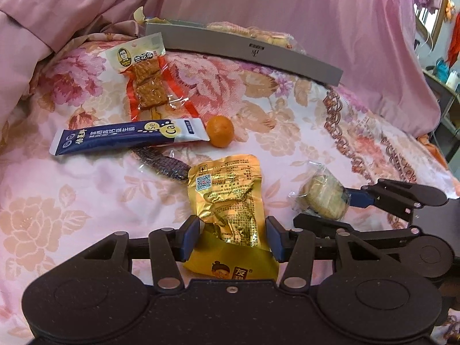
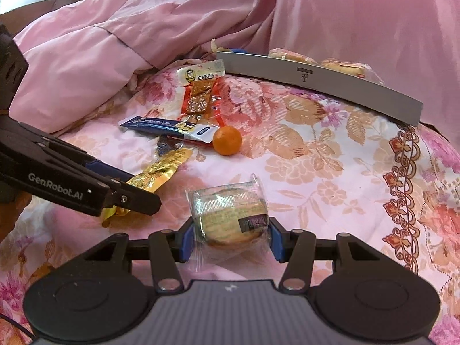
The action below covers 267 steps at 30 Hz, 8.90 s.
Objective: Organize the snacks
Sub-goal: 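Carry the gold pouch and cookie pack over the grey tray, then lower both snacks into the tray and open both tools, then lift both open tools out of the tray back toward the remaining snacks, then lower the right tool onto the orange and close it, then hold the orange in the right tool while the left tool approaches the dark sausage stick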
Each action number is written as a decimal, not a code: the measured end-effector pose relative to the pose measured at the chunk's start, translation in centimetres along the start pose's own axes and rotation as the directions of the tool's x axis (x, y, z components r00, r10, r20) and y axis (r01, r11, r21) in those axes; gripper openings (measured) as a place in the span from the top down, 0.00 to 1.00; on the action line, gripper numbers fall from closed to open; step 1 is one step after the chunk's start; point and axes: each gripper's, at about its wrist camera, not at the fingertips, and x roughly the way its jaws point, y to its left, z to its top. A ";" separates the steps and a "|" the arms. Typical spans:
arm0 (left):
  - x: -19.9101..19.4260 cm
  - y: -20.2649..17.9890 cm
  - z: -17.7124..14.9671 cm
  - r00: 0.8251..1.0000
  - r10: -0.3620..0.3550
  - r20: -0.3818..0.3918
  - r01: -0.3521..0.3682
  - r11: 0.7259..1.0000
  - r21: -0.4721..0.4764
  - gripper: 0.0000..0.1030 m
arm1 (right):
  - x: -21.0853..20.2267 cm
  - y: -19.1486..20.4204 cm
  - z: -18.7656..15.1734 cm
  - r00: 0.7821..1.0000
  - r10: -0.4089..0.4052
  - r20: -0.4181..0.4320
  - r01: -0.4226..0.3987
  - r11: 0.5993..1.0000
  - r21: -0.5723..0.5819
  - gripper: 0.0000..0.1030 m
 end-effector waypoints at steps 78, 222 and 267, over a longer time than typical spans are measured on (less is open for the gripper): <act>4.5 3.5 26.4 0.916 0.256 0.310 -0.209 0.962 -0.175 0.01 | 6.8 -11.2 21.4 0.933 -0.185 0.310 0.160 0.981 0.107 0.00; 0.6 6.7 2.8 0.977 0.195 0.090 -0.189 0.979 -0.071 0.04 | 7.6 2.7 6.6 0.973 0.220 -0.065 -0.225 0.972 -0.071 0.62; -1.6 1.6 -0.5 0.955 0.294 -0.048 -0.289 0.954 0.084 0.45 | 1.2 1.8 2.0 0.986 0.156 -0.063 -0.153 0.987 0.044 0.61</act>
